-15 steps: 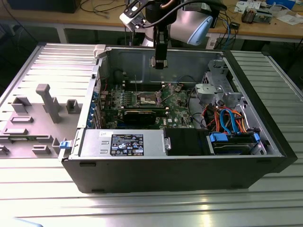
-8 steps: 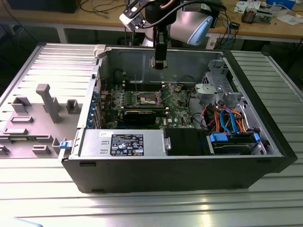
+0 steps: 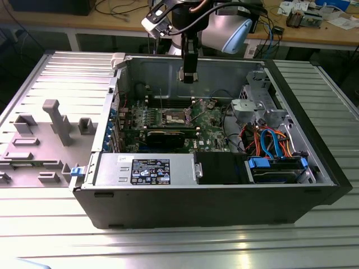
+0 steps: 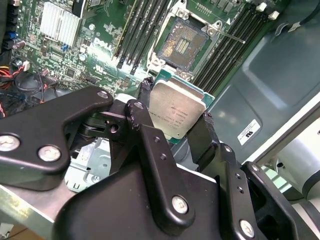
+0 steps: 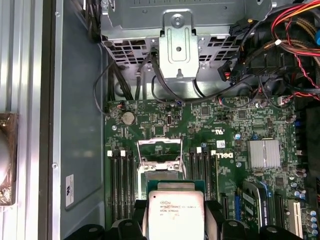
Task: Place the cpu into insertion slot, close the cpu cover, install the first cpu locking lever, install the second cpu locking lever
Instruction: 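Place the cpu into insertion slot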
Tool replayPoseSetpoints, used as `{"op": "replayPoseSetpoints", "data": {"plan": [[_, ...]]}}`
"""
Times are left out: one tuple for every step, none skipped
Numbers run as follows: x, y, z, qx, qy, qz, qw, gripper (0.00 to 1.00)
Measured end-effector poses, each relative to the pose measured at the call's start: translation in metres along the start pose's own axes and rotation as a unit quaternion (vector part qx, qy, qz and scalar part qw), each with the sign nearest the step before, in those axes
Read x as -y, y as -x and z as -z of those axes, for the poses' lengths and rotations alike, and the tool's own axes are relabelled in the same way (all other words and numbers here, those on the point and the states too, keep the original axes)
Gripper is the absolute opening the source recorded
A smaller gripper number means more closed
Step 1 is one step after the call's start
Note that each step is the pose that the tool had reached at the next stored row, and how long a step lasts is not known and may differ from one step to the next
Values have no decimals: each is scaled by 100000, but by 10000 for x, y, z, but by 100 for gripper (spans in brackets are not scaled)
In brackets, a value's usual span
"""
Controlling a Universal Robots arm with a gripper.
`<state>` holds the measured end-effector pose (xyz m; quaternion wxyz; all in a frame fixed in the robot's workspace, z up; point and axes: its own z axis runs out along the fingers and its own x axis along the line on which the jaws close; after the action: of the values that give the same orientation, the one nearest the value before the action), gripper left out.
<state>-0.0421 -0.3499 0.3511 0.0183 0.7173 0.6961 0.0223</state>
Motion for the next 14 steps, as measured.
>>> {"op": "replayPoseSetpoints", "data": {"plan": [[0, 0, -7, -1, -51, 5, 100000, 54], [0, 0, -11, -10, -86, 8, 100000, 54], [0, 0, -15, -17, -131, 4, 100000, 54], [0, 0, -19, -38, -151, 4, 100000, 54], [1, 0, -20, -74, -167, 5, 100000, 54], [1, 0, -24, -107, -168, 1, 100000, 54], [1, 0, -28, -123, -176, 0, 100000, 54], [1, 0, -33, -129, -185, 2, 100000, 54], [1, 0, -38, -127, -195, 3, 100000, 54], [2, 0, -47, -135, -196, 15, 100000, 54], [2, 0, -52, -137, -195, 28, 100000, 54], [3, 0, -59, -131, -198, 46, 100000, 54], [3, 0, -63, -130, -203, 58, 100000, 54], [3, 0, -68, -132, -205, 69, 100000, 54]]}}
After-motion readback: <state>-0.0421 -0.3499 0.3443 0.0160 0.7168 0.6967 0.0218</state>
